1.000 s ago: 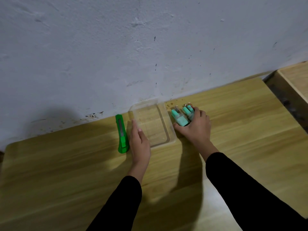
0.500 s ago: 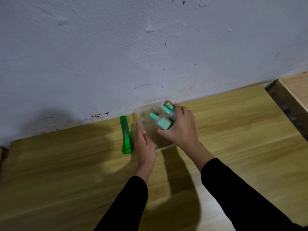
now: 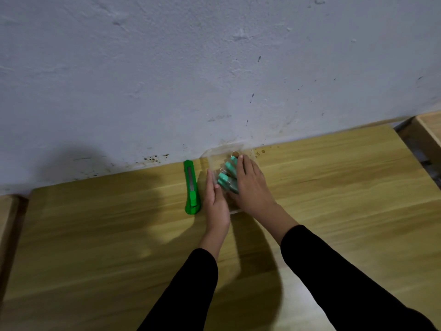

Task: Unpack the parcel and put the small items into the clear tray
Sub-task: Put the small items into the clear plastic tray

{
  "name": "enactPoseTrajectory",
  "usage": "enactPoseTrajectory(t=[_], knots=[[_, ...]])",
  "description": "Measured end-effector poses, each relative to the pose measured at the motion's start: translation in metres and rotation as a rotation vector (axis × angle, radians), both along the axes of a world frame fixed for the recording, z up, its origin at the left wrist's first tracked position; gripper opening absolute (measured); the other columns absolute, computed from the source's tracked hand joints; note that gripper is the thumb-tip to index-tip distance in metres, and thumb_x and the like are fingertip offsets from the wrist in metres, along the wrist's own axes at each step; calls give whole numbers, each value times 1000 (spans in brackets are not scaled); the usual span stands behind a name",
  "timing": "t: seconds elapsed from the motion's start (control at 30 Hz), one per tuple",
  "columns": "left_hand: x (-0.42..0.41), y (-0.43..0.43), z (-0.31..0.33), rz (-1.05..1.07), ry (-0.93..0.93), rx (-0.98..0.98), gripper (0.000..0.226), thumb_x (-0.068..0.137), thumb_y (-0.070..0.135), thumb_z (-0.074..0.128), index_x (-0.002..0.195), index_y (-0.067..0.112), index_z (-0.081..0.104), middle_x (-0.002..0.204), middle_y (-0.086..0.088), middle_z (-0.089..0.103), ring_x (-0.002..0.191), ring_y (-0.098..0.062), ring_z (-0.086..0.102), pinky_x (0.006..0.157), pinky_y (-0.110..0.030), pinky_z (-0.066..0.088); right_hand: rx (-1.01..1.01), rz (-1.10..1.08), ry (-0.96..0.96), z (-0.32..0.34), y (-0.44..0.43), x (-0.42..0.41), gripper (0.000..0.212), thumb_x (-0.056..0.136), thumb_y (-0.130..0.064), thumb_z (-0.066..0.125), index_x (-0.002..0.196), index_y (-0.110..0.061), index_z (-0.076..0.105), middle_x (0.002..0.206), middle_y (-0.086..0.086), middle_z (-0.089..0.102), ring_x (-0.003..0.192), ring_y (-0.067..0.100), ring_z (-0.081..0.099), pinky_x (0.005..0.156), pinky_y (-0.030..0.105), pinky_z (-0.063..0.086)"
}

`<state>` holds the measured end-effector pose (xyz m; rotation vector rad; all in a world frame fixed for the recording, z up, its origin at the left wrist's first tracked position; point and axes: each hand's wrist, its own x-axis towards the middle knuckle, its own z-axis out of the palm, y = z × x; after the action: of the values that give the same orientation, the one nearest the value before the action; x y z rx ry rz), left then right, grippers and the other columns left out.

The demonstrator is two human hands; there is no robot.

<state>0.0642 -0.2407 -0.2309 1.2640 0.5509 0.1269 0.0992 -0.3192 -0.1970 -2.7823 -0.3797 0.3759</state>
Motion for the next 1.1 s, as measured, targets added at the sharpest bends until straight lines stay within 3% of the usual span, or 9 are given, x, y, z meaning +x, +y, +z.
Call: enactPoseTrajectory(t=[0.1, 0.2, 0.4, 0.53, 0.6, 0.67, 0.87, 1.0, 1.1], knots=[[1, 0, 2, 18, -10, -66, 49, 99, -3, 28, 146, 10, 24, 156, -5, 21, 140, -12, 24, 102, -14, 30, 25, 44, 58, -4, 0, 3, 89, 91, -37, 51, 145, 3, -6, 157, 21, -3, 146, 33, -4, 118, 36, -4], [2, 1, 2, 26, -21, -68, 48, 99, -3, 28, 145, 9, 25, 156, -6, 21, 137, -10, 25, 86, 0, 39, 65, 60, 69, -3, -2, 1, 87, 91, -37, 49, 145, 1, -7, 157, 19, -8, 146, 30, -9, 113, 32, -10], [2, 1, 6, 5, -32, -65, 47, 99, -2, 28, 145, 7, 26, 153, -7, 25, 126, -5, 29, 72, 5, 40, 101, 76, 47, -7, -8, -14, 75, 96, -27, 44, 146, -3, -5, 158, 16, -7, 146, 27, -8, 119, 36, -4], [2, 5, 3, -10, -13, -15, 47, 99, -1, 29, 145, 10, 27, 154, -4, 25, 131, -5, 28, 83, 1, 41, 179, 3, 48, -13, 1, -7, 72, 95, -26, 46, 146, -2, 3, 158, 16, 1, 147, 27, -3, 118, 32, -2], [2, 8, 1, -41, 0, -8, 48, 99, 1, 31, 146, 13, 26, 154, -3, 24, 137, -11, 29, 101, -14, 37, 223, -81, 15, -16, 9, -4, 71, 94, -30, 48, 146, -3, 9, 158, 14, 8, 147, 25, 1, 120, 34, 2], [1, 10, 2, -64, 21, -10, 49, 100, 2, 32, 146, 15, 25, 154, -3, 25, 139, -16, 30, 109, -25, 33, 238, -150, -38, -21, 14, -2, 70, 92, -32, 51, 146, -3, 17, 157, 14, 16, 147, 25, 7, 122, 35, 8], [2, 17, 2, -133, 43, 54, 48, 100, 6, 34, 146, 15, 24, 154, -2, 26, 133, -8, 32, 108, -24, 32, 242, -175, -117, -30, 15, 0, 69, 89, -36, 55, 143, -4, 26, 154, 14, 27, 145, 26, 16, 121, 35, 14], [2, 20, 7, -181, 71, 84, 49, 100, 5, 34, 147, 16, 24, 154, -3, 27, 125, -3, 33, 102, -19, 32, 245, -163, -87, -28, 14, -1, 70, 90, -36, 54, 144, -3, 23, 155, 14, 23, 146, 26, 12, 121, 36, 12], [3, 25, 13, -255, 108, 192, 51, 99, 5, 35, 147, 15, 22, 154, -4, 28, 130, -8, 36, 101, -19, 33, 255, -125, 10, -19, 10, 2, 71, 90, -31, 55, 145, -2, 20, 156, 14, 19, 146, 26, 8, 122, 37, 11]])
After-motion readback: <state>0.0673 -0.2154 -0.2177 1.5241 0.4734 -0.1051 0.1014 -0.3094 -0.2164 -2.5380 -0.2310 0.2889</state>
